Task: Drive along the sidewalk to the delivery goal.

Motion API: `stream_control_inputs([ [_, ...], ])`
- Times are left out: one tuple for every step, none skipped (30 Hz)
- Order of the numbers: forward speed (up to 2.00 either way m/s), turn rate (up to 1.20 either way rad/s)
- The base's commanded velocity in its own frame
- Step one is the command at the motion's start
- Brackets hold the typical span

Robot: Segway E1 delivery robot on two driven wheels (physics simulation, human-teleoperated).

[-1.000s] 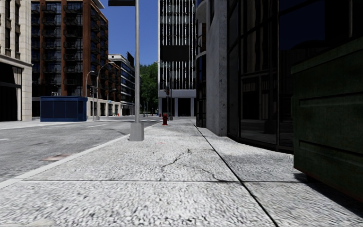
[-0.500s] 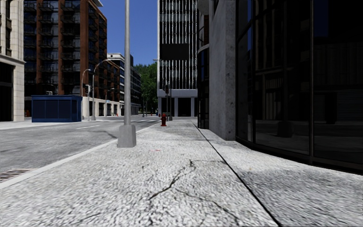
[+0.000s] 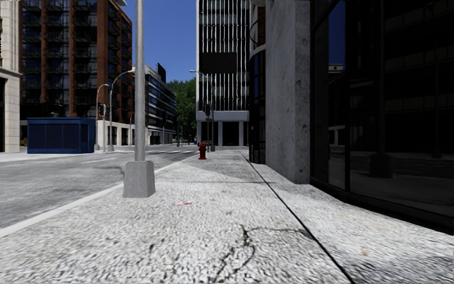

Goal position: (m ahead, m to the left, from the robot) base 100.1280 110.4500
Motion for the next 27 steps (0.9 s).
stream_control_inputs([
  [1.94,0.0],
  [1.94,0.0],
  [1.94,0.0],
  [1.94,0.0],
  [1.94,0.0],
  [1.94,0.0],
  [1.94,0.0],
  [1.94,0.0],
  [1.94,0.0],
  [1.94,0.0],
  [1.94,0.0],
  [1.94,0.0],
  [1.94,0.0],
  [1.94,0.0],
  [1.94,0.0],
  [1.94,0.0],
  [1.94,0.0],
  [1.94,0.0],
  [1.94,0.0],
  [1.94,0.0],
  [1.94,0.0],
  [1.94,0.0],
  [1.94,0.0],
  [1.94,0.0],
  [1.94,0.0],
  [1.94,0.0],
  [1.94,0.0],
])
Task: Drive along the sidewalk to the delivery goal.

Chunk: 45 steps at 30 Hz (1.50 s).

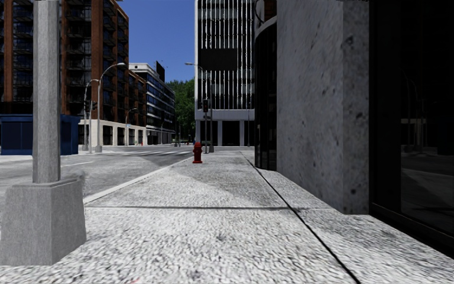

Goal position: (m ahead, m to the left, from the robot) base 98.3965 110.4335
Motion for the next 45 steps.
stream_control_inputs([
  [1.94,0.0],
  [1.94,0.0],
  [1.94,0.0],
  [1.94,0.0],
  [1.94,0.0],
  [1.94,0.0],
  [1.94,0.0],
  [1.95,0.0],
  [1.95,0.0],
  [1.95,0.0],
  [1.95,0.0],
  [1.95,0.0],
  [1.95,0.0],
  [1.95,0.0],
  [1.95,0.0],
  [1.95,0.0],
  [1.95,0.0],
  [1.95,0.0],
  [1.95,0.0],
  [1.95,0.0],
  [1.95,0.0],
  [1.95,0.0],
  [1.95,0.0],
  [1.95,0.0],
  [1.95,0.0],
  [1.95,0.0],
  [1.95,0.0],
  [1.95,0.0],
  [1.95,0.0],
  [1.95,0.0],
  [1.95,0.0],
  [1.95,0.0],
  [1.95,0.0],
  [1.95,0.0],
  [1.95,0.0],
  [1.95,0.0],
  [1.95,0.0],
  [1.95,0.0],
  [1.95,0.0],
  [1.95,0.0],
  [1.95,0.0],
  [1.95,0.0],
  [1.95,0.0],
  [1.95,0.0],
  [1.95,0.0],
])
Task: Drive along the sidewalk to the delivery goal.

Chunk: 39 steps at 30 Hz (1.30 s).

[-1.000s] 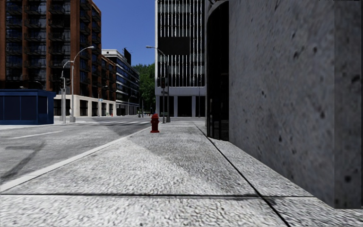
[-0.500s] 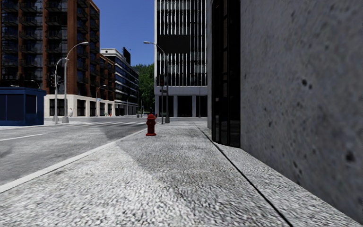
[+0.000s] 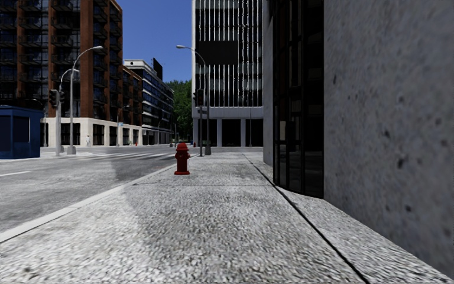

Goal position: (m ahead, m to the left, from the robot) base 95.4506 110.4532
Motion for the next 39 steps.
stream_control_inputs([
  [1.95,0.0],
  [1.95,0.0],
  [1.95,0.0],
  [1.95,0.0],
  [1.95,0.0],
  [1.95,0.0],
  [1.95,0.0],
  [1.95,0.0],
  [1.95,0.0],
  [1.95,0.0],
  [1.95,0.0],
  [1.95,0.0],
  [1.95,0.0],
  [1.95,0.0],
  [1.95,0.0],
  [1.95,0.0],
  [1.95,0.0],
  [1.95,0.0],
  [1.95,0.0],
  [1.95,0.0],
  [1.95,0.0],
  [1.95,0.0],
  [1.95,0.0],
  [1.95,0.0],
  [1.95,0.0],
  [1.95,0.0],
  [1.95,0.0],
  [1.95,0.0],
  [1.95,0.0],
  [1.95,0.0],
  [1.95,0.0],
  [1.95,0.0],
  [1.95,0.0],
  [1.95,0.0],
  [1.95,0.0],
  [1.95,0.0],
  [1.95,0.0],
  [1.95,0.0],
  [1.95,0.0],
])
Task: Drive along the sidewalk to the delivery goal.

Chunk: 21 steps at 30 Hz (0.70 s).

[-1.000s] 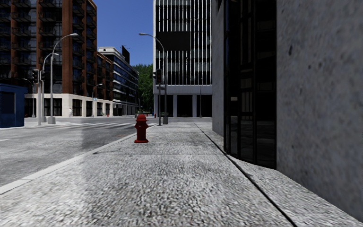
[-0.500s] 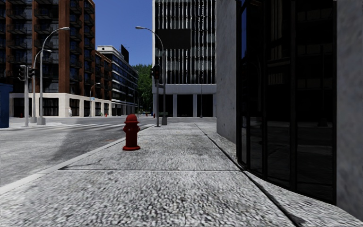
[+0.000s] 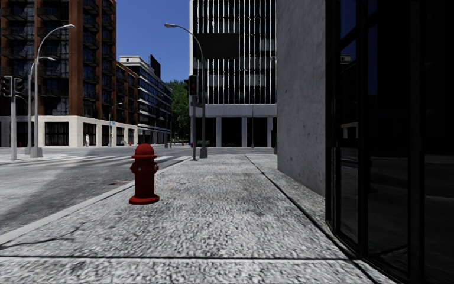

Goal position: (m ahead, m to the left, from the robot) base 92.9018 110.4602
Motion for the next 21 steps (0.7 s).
stream_control_inputs([
  [1.95,0.0],
  [1.95,0.0],
  [1.95,0.0],
  [1.95,0.0],
  [1.95,0.0],
  [1.95,0.0],
  [1.95,0.0],
  [1.95,0.0],
  [1.95,0.0],
  [1.95,0.0],
  [1.95,0.0],
  [1.95,0.0],
  [1.95,0.0],
  [1.95,0.0],
  [1.95,0.0],
  [1.95,0.0],
  [1.95,0.0],
  [1.95,0.0],
  [1.95,0.0],
  [1.95,0.0],
  [1.95,0.0],
])
